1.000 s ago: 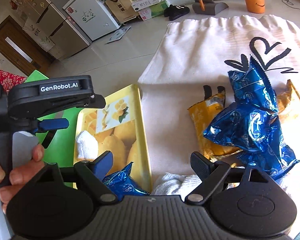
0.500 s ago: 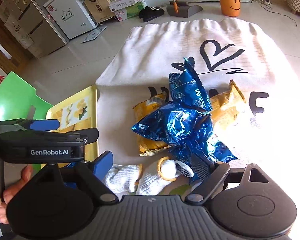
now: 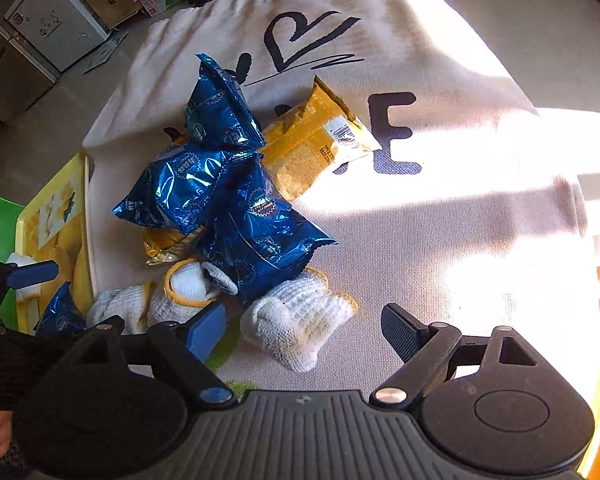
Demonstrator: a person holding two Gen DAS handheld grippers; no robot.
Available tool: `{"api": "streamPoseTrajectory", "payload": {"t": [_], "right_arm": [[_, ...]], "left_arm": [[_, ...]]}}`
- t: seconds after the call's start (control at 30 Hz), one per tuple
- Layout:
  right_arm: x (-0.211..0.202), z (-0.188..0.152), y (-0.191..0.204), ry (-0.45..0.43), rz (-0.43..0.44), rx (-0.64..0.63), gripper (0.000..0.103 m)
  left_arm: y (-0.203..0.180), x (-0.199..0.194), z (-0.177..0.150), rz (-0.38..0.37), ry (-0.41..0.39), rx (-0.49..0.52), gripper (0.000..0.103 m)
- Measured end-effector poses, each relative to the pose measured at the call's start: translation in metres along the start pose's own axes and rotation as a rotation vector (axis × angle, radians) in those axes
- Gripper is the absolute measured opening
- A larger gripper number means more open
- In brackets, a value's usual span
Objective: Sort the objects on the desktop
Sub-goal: 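Move the left gripper back to the pile and grasp another white glove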
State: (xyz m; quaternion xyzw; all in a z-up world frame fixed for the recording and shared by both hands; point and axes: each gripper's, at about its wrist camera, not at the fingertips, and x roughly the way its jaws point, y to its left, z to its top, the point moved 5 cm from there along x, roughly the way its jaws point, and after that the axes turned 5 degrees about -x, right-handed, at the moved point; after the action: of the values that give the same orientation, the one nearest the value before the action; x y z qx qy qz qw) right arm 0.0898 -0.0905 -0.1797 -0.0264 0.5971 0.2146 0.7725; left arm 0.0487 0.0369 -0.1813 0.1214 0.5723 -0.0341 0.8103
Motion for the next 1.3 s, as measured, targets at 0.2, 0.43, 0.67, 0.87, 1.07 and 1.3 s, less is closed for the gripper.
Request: {"api": "streamPoseTrajectory", "payload": {"t": [0.2,0.43,0.67,0.87,1.07,1.3], "right_arm": [[0.013,-0.007,-0.001,0.039,0.003,0.016,0.086],[0.02,-0.008,-0.012,0.055,0.006,0.072,0.077],[0.008,0.002,-0.021,0.004,-0.036,0.068,0.074],[0.015,-0.002,-0.017,0.046,0.007,0.089,0.074],[0.021,-0.004,-0.016,0.061,0.025,0.096,0.076],[0.028,-0.004,-0.017,0.071,0.041,0.113,0.079]], "left_arm": [[-0.015,0.021,-0.009,-0.007,0.059,0.053,0.099],[-0.037,0.027,-0.013,-0.101,0.099,0.052,0.099],[-0.04,0.013,-0.007,-0.275,0.101,-0.056,0.1],[-0.037,0.015,-0.012,-0.107,0.058,0.073,0.1],[-0.044,0.029,-0.018,-0.053,0.089,0.125,0.1],[-0.04,0.042,-0.021,0.015,0.098,0.124,0.089]]}}
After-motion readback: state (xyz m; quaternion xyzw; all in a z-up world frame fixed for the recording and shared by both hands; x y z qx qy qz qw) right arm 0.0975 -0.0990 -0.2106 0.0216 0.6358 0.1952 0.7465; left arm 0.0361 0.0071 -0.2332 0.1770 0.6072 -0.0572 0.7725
